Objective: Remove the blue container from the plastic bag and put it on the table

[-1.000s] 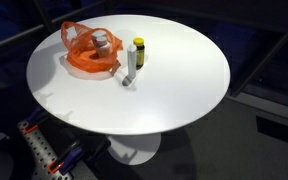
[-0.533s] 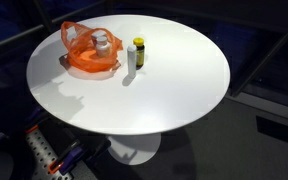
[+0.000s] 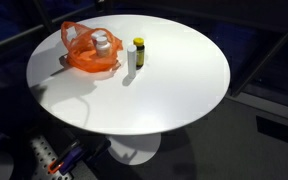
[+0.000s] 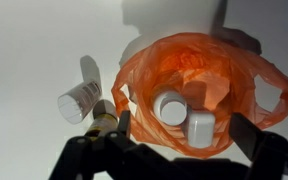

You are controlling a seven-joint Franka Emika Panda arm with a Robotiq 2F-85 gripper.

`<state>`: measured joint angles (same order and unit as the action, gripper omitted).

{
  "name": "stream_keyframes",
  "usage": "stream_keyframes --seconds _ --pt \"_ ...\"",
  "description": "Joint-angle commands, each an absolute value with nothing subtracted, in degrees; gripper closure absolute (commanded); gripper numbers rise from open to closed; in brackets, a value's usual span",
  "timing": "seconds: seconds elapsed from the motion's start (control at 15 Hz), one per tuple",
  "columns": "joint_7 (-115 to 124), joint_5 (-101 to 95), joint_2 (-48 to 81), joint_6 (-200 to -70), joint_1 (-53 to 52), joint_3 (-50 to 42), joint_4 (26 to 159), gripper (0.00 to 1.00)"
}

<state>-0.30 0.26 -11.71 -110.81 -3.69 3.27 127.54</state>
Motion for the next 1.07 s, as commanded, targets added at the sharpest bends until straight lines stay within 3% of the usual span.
stream_keyframes --seconds 0.0,1.0 --pt "0.5 0.8 -7.7 -114.3 -4.3 4.1 126.0 0.0" --pt "-1.1 0.6 -3.0 -122.8 -6.0 5.6 126.9 0.0"
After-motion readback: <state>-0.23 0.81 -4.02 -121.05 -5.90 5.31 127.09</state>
